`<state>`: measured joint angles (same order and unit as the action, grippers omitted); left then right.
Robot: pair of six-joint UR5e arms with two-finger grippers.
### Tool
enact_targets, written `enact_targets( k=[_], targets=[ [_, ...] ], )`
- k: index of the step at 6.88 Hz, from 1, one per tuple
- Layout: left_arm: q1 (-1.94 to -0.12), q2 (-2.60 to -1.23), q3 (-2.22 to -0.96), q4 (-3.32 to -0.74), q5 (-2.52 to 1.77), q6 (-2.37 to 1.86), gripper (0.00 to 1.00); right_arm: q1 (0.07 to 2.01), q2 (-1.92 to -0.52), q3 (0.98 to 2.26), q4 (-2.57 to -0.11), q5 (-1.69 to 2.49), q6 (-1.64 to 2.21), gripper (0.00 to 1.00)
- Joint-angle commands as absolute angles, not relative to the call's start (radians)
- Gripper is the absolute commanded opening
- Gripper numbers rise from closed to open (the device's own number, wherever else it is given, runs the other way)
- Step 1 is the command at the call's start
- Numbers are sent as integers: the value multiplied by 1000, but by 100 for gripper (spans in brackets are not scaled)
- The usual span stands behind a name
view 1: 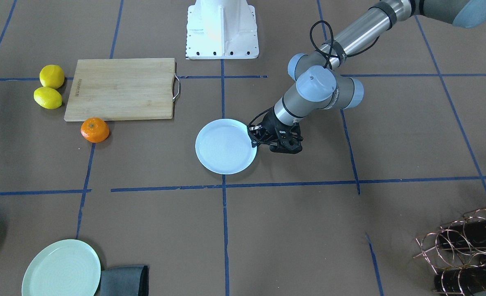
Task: Pick orange to plate
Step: 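Grip the white plate rim with the left gripper and slide it toward the table center, then release the plate with the left gripper while the right gripper reaches the orange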
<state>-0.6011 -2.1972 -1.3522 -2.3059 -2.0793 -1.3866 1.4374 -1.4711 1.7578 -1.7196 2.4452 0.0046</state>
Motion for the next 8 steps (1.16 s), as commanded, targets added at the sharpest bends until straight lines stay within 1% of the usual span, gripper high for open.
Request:
enact_targets(
  k=[1,2,3,4,5,6,7,8],
  targets=[
    [-597,-2207,-1351,-2307,-2079,-1385,0,1437,-1471,1763,-1720,2445,5,100],
    [-595,-2212,-1351,-2307,-2065,-1385,4,1437,-1471,1763,-1720,2445,5,100],
    [-589,-2209,-1351,-2309,-2056,-1382,50,1424,-1471,1763,-1720,2447,6,100],
    [-591,-2209,-1356,-2347,-2054,-1385,71,1405,-1470,1772,-1720,2447,6,100],
    [-592,-2207,-1362,-2368,-2054,-1396,73,1361,-1457,1793,-1720,2447,40,100],
    [-601,-2201,-1374,-2372,-2054,-1441,73,1283,-1438,1808,-1636,2444,193,100],
    [-613,-2194,-1402,-2372,-2054,-1446,73,1190,-1437,1810,-1468,2412,448,100],
    [-620,-2153,-1448,-2368,-2056,-1450,73,1078,-1439,1813,-1312,2305,697,100]
  ],
)
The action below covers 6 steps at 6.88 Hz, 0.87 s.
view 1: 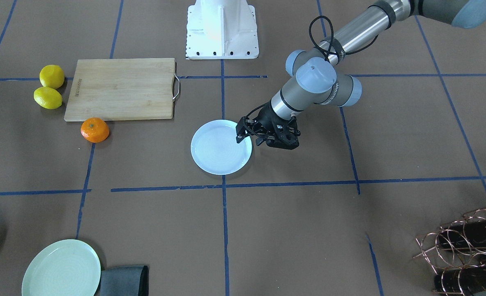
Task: Pick orange to plate
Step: 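Release the plate with the left gripper while the right gripper reaches the orange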
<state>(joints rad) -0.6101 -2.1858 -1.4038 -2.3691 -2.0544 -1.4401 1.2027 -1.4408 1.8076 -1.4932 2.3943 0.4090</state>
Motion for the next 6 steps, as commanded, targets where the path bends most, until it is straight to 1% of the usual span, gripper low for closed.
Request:
enact_targets(
  k=[1,2,3,5,6],
  targets=[
    [-656,-2117,-1486,-2364,-2063,-1463,76,978,-1448,1816,-1234,2217,830,100],
    [-672,-2067,-1521,-2365,-2069,-1453,77,892,-1460,1841,-1232,2121,844,100],
    [-681,-2065,-1525,-2367,-2072,-1453,77,815,-1510,1883,-1230,2026,856,100],
    [-683,-2063,-1526,-2367,-2072,-1453,77,700,-1509,1896,-1226,1931,1004,100],
    [-686,-2063,-1526,-2367,-2074,-1453,77,680,-1516,1896,-1226,1901,1006,100]
  ],
)
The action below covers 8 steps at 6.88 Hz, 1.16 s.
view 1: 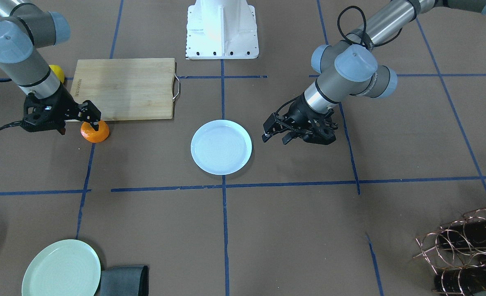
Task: Pick orange to plate
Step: 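Release the plate with the left gripper while the right gripper reaches the orange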
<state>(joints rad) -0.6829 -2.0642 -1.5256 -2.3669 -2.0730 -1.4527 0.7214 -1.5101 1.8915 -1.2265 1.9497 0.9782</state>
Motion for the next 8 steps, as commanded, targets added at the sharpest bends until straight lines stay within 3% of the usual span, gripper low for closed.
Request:
enact_targets(
  k=[1,7,8],
  targets=[
    [-689,-2065,-1526,-2367,-2078,-1453,77,670,-1522,1893,-1226,1898,1006,100],
    [-690,-2062,-1539,-2367,-2079,-1454,77,631,-1506,1835,-1226,1894,1008,99],
    [-690,-2062,-1540,-2367,-2079,-1454,78,627,-1505,1832,-1226,1893,1008,87]
  ],
)
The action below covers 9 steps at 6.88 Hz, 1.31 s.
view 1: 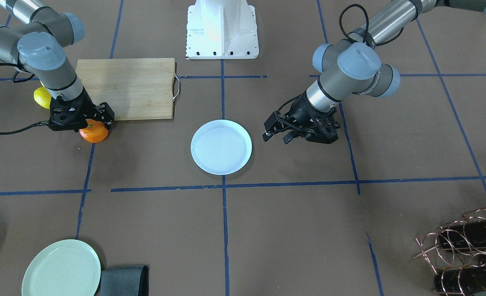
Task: Pick orange to plate
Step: 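Grasp the orange with the right gripper and lift it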
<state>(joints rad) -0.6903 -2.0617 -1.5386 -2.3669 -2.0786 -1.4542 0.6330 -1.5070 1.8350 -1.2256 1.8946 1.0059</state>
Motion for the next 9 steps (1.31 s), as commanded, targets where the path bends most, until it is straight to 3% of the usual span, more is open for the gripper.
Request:
enact_targets(
  k=[1,2,3,4,6,8,9],
  targets=[
    [-690,-2062,-1540,-2367,-2079,-1456,78,629,-1506,1832,-1226,1893,1009,71],
    [-692,-2060,-1546,-2367,-2079,-1456,79,629,-1505,1838,-1224,1894,1011,30],
    [-699,-2059,-1574,-2365,-2079,-1457,79,632,-1470,1868,-1227,1898,1017,6],
    [-728,-2030,-1654,-2361,-2082,-1459,79,637,-1401,1887,-1238,1899,1067,1],
    [-835,-1900,-1800,-2364,-2182,-1453,80,620,-1153,1835,-1320,1896,1255,2],
    [-888,-1846,-1839,-2365,-2197,-1451,81,565,-912,1641,-1339,1849,1402,2],
    [-919,-1824,-1844,-2365,-2195,-1451,95,540,-825,1549,-1338,1782,1437,3]
  ],
)
